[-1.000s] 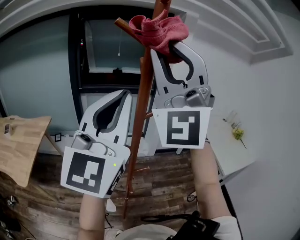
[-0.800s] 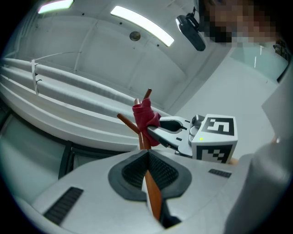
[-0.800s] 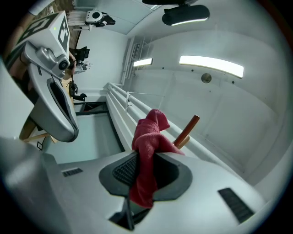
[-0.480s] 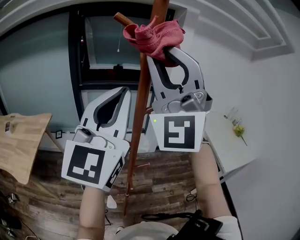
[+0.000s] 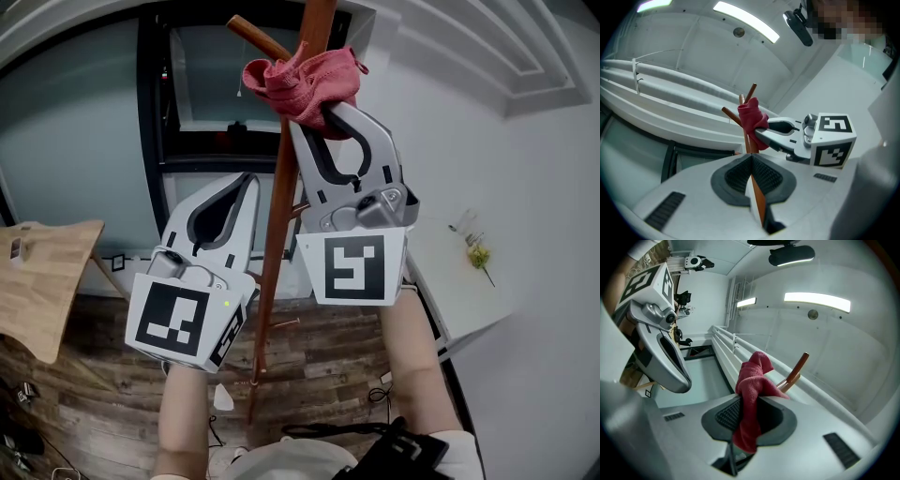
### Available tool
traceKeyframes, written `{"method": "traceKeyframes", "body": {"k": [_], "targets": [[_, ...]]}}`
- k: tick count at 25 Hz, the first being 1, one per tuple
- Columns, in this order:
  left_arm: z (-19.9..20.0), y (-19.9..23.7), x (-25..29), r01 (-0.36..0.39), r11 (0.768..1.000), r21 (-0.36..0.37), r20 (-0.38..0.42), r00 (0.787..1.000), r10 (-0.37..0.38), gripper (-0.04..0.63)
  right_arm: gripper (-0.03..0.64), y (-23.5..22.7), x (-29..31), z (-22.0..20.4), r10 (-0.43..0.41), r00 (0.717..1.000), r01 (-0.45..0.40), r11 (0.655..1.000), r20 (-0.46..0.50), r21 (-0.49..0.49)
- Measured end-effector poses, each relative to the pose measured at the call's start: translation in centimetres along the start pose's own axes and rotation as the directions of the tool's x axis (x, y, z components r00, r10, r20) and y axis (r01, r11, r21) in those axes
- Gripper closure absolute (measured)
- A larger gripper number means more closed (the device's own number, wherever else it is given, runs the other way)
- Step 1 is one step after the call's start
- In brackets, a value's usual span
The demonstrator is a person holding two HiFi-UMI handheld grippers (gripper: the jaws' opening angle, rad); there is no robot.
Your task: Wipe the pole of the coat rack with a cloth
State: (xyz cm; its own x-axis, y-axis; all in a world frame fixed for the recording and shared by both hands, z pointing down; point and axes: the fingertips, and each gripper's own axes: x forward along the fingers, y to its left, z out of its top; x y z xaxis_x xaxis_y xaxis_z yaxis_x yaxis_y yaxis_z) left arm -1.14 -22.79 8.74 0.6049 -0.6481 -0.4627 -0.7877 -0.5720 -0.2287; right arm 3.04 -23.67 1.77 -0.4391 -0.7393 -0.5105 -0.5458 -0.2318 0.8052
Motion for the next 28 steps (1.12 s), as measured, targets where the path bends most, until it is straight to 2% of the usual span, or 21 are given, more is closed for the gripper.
{"method": "traceKeyframes", "body": {"k": [9, 22, 28], "targets": [[-0.1, -0.2, -0.3, 0.001, 1.000, 0.019, -0.002, 1.000, -0.001, 0.583, 0.535, 1.4, -0.7, -0.5, 0.024, 1.000, -0.024, 1.000, -0.014, 0.008], [-2.0, 0.2, -1.4, -0.014, 1.000, 0.009, -0.043, 0.999, 0.014, 0.583, 0.535, 3.0, -1.5, -0.8, 0.044, 0.999, -0.043, 0.999, -0.013, 0.032], [-2.8, 0.5, -1.9, -0.021, 1.000, -0.004, -0.057, 0.998, 0.021, 0.583, 0.535, 3.9, -1.8, -1.0, 0.071, 0.997, -0.070, 0.997, -0.037, 0.014]]}}
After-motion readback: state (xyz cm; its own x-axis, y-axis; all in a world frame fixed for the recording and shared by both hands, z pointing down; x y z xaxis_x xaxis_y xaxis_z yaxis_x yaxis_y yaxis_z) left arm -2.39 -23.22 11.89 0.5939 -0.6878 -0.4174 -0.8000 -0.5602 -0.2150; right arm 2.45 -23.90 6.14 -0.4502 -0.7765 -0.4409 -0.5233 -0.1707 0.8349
